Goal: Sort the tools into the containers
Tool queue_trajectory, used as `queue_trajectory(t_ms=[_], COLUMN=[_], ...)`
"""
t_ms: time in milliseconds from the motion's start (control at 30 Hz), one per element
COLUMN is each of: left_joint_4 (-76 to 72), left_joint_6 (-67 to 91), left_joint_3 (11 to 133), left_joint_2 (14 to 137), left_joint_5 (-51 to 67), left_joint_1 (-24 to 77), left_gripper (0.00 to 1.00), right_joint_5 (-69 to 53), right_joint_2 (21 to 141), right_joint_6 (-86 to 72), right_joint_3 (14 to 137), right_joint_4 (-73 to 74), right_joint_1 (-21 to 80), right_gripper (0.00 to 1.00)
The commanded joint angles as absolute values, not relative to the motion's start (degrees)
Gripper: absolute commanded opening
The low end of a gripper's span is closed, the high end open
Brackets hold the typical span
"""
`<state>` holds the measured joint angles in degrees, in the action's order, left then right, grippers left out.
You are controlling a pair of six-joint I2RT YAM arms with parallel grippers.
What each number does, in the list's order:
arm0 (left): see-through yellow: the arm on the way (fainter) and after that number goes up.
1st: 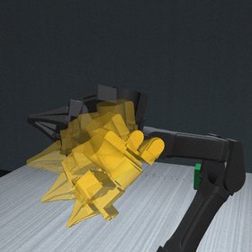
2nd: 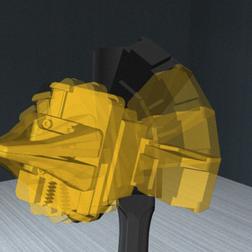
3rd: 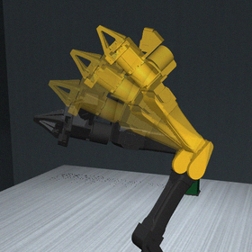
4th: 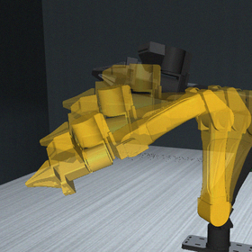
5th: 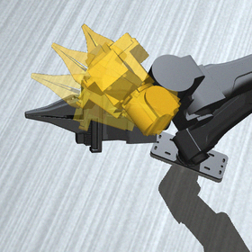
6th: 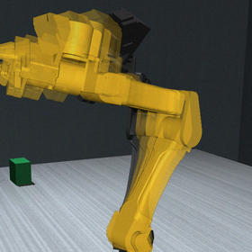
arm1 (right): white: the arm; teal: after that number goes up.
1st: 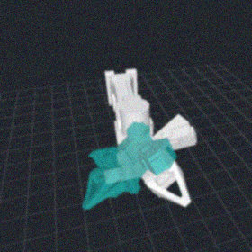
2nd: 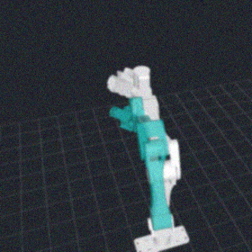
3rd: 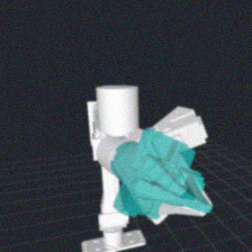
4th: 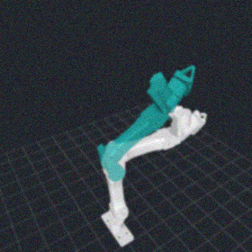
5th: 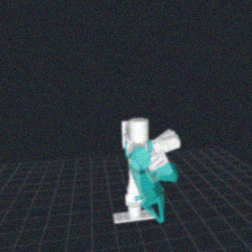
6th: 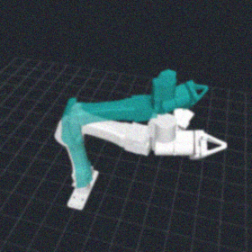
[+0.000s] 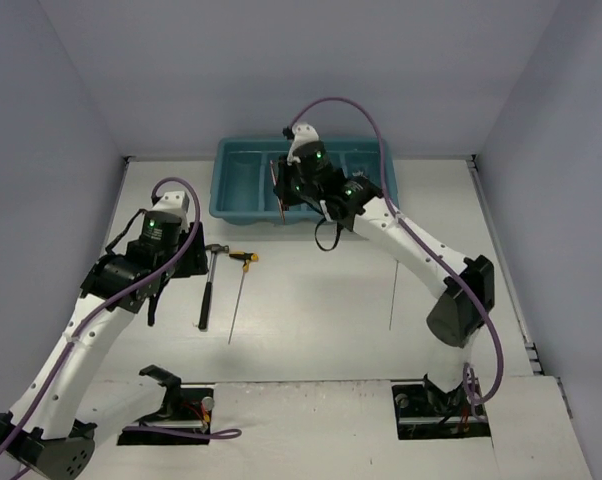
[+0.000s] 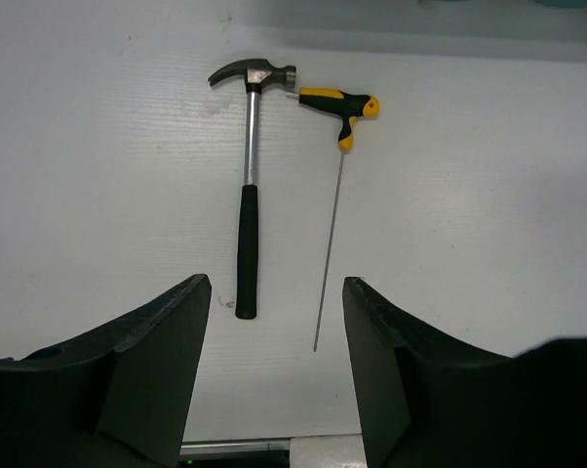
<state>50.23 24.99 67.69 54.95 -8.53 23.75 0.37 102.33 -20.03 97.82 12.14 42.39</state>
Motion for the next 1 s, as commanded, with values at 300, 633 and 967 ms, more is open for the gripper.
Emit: queue_trajectory(t_ms=[300, 633, 967], left_joint_4=[48.78, 47.30, 37.10], left_joint_6=[29.66, 29.34, 27.16], left_joint_3=[59.26, 52.19, 47.29], left_joint_2=[51.06, 52.22, 61.78], left_joint_5=[-7.55, -8.71, -9.84], left_joint_1=[23.20, 23.20, 22.94], left_gripper=[0.53, 0.53, 0.51], right_joint_5=[4.00, 2.98, 0.53], right_joint_2=[134.90, 139.28, 116.68], right_joint_6=[-24.61, -20.89, -11.18], right_joint_3=[133.67, 136.01, 116.16], right_joint_4=[9.57, 7.01, 6.94], right_joint_1=[35.05, 33.44, 32.52], right_gripper=[0.00, 0.37, 0.44])
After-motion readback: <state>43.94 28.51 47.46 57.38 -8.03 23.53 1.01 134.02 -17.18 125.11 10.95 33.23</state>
